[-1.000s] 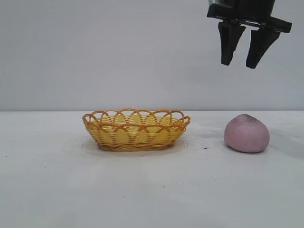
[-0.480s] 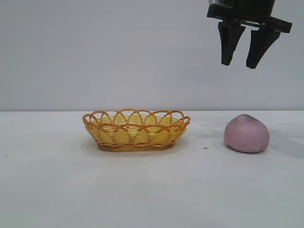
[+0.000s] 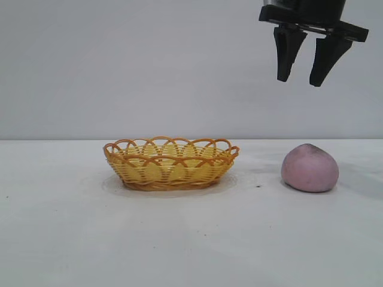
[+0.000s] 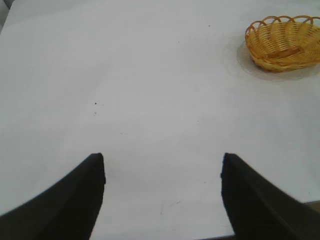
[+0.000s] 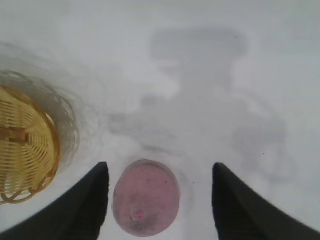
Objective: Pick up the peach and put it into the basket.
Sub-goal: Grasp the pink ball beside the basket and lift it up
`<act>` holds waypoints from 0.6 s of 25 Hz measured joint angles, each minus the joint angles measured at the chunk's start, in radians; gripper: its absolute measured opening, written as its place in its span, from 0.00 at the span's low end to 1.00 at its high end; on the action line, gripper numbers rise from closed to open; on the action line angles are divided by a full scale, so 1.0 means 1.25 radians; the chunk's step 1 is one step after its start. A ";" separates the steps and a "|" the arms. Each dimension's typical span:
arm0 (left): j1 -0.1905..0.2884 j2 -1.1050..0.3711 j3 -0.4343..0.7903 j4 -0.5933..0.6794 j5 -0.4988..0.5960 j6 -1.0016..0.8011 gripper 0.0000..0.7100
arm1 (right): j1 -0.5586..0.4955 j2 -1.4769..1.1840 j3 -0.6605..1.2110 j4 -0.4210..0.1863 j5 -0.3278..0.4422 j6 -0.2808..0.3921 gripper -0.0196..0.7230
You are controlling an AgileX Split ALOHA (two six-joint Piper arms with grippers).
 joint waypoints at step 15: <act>0.000 -0.001 0.000 0.000 0.000 0.000 0.67 | 0.086 -0.078 0.294 -0.050 -0.005 0.017 0.60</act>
